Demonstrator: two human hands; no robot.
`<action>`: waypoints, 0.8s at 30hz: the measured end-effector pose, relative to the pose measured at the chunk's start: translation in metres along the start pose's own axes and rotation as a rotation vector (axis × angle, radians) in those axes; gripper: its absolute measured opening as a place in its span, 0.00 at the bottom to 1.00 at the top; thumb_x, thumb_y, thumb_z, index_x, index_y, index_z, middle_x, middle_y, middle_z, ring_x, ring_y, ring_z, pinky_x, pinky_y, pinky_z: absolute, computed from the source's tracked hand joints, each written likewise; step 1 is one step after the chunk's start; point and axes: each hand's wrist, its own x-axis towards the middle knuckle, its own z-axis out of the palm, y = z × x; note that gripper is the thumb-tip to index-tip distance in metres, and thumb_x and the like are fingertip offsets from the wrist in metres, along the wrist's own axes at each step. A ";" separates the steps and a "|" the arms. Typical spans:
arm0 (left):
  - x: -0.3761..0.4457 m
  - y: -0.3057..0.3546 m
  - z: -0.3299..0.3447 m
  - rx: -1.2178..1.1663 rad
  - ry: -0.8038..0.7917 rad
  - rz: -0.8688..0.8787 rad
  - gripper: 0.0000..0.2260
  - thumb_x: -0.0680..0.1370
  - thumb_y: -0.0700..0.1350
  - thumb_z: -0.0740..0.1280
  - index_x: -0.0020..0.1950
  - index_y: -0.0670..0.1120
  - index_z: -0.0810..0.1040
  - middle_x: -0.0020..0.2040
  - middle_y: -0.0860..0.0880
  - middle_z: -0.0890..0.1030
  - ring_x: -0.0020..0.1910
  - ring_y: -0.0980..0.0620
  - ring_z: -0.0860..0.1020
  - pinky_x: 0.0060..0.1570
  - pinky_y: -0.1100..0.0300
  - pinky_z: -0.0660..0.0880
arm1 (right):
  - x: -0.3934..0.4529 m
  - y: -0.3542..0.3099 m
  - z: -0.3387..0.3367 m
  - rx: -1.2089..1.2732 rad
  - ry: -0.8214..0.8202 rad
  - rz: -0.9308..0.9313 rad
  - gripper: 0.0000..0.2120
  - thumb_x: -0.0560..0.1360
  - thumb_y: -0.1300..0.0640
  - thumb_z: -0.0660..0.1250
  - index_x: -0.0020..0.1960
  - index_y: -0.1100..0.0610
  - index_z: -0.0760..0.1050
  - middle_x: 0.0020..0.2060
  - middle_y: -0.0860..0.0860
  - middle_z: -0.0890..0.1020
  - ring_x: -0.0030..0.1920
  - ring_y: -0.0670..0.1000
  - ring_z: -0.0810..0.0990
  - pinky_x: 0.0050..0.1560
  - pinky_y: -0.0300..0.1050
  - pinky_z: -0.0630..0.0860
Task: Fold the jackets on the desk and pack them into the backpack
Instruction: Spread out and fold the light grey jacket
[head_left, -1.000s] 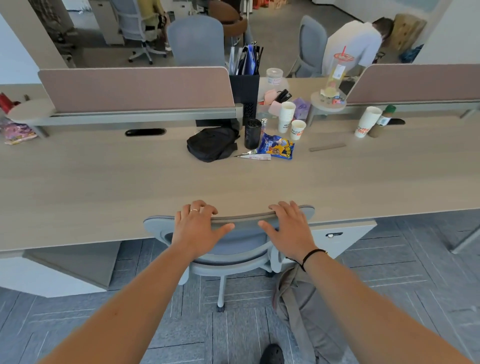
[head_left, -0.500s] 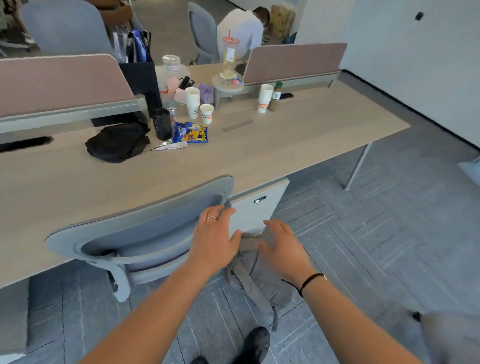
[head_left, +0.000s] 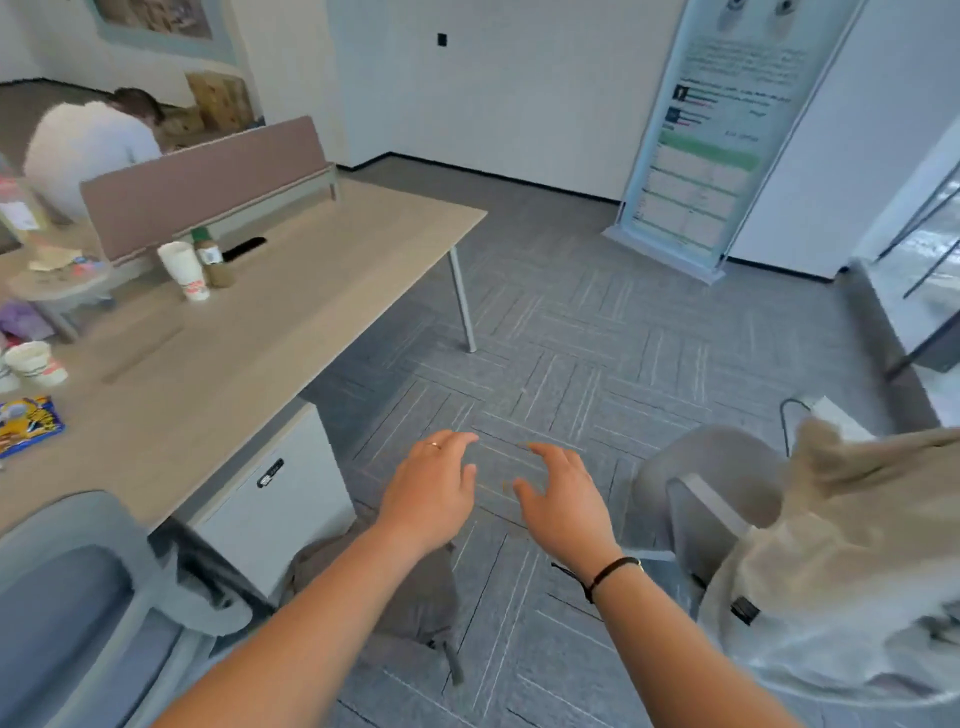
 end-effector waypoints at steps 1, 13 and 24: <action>0.014 0.021 0.014 0.002 -0.018 0.018 0.18 0.84 0.47 0.59 0.74 0.51 0.68 0.73 0.51 0.70 0.73 0.50 0.65 0.69 0.52 0.67 | 0.003 0.023 -0.018 0.001 0.023 0.017 0.24 0.80 0.48 0.64 0.74 0.48 0.66 0.72 0.49 0.69 0.67 0.52 0.73 0.62 0.48 0.74; 0.137 0.292 0.196 -0.021 -0.295 0.404 0.17 0.83 0.48 0.60 0.73 0.52 0.69 0.73 0.53 0.71 0.70 0.52 0.69 0.66 0.52 0.71 | 0.009 0.276 -0.219 -0.009 0.399 0.376 0.21 0.79 0.50 0.67 0.70 0.52 0.71 0.67 0.50 0.74 0.66 0.54 0.73 0.65 0.46 0.69; 0.253 0.431 0.327 -0.074 -0.564 0.734 0.18 0.83 0.49 0.60 0.74 0.52 0.69 0.72 0.53 0.69 0.70 0.51 0.67 0.69 0.53 0.67 | 0.026 0.411 -0.290 -0.206 0.825 0.848 0.27 0.75 0.53 0.72 0.72 0.54 0.69 0.75 0.62 0.63 0.77 0.62 0.60 0.76 0.58 0.58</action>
